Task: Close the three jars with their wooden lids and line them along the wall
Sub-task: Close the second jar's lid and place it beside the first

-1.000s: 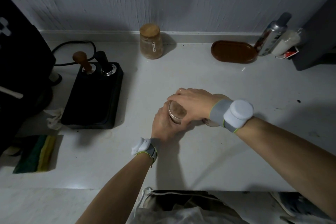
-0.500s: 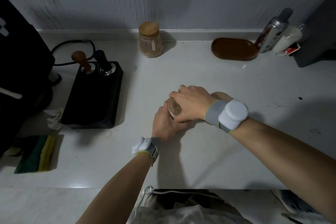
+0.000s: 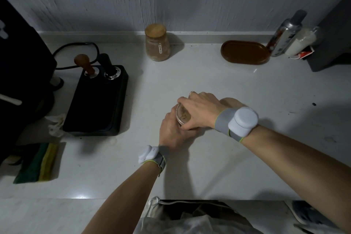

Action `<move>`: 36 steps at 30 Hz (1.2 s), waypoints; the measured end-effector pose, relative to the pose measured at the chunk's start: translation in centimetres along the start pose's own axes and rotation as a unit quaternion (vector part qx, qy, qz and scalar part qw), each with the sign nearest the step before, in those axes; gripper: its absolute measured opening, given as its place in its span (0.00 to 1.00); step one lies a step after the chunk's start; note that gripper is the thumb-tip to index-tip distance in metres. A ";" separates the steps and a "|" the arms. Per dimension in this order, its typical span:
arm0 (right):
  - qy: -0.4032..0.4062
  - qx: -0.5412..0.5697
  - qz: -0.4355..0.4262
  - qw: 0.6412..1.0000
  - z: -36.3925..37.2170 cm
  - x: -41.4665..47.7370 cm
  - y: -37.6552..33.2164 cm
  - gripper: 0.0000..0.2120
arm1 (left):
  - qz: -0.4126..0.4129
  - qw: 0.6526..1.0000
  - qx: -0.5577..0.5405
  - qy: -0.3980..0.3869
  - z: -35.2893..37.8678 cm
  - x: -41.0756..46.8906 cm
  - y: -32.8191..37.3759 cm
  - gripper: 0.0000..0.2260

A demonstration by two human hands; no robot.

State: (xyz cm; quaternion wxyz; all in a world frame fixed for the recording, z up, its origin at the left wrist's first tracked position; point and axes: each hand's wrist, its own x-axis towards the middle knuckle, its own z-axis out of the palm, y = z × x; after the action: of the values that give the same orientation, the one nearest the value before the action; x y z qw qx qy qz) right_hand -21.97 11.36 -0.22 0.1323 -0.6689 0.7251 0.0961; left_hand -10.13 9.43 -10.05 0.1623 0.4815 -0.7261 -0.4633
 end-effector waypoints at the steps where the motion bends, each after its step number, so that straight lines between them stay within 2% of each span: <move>1: 0.006 -0.002 0.009 1.000 0.0 0.0 -0.1 0.29 | 0.003 1.000 0.002 0.001 0.0 0.1 0.1 0.43; 5: 0.017 -0.019 0.033 0.999 0.3 0.0 -0.6 0.30 | 0.009 1.000 0.009 -0.008 -0.2 0.1 0.2 0.44; 8: 0.001 0.000 0.015 1.000 0.4 -0.1 -0.3 0.29 | 0.017 1.000 0.006 -0.003 -0.1 -0.2 0.3 0.45; 15: 0.031 0.011 -0.014 0.999 0.7 -0.1 0.0 0.22 | 0.019 1.000 0.022 0.002 0.2 0.0 0.1 0.48; 20: 0.071 -0.010 0.000 0.997 1.4 -0.3 -0.3 0.20 | 0.026 0.998 0.057 -0.001 0.4 0.2 -0.2 0.43; 26: 0.073 -0.013 0.020 0.997 2.0 -0.3 -0.6 0.22 | 0.040 0.997 0.071 0.007 0.7 0.4 -0.5 0.37; 31: 0.025 -0.009 0.004 1.000 1.8 -0.1 0.1 0.30 | 0.042 0.997 0.059 -0.001 0.5 0.4 -0.4 0.44; 36: 0.014 -0.006 -0.016 1.000 0.9 0.3 0.6 0.28 | 0.039 0.998 0.058 -0.004 0.2 0.3 0.1 0.48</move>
State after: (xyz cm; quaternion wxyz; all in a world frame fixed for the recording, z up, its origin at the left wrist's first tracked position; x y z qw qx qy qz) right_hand -22.49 11.42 -1.24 0.1196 -0.6826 0.7155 0.0885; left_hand -10.49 9.30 -10.14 0.1493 0.4597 -0.7707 -0.4153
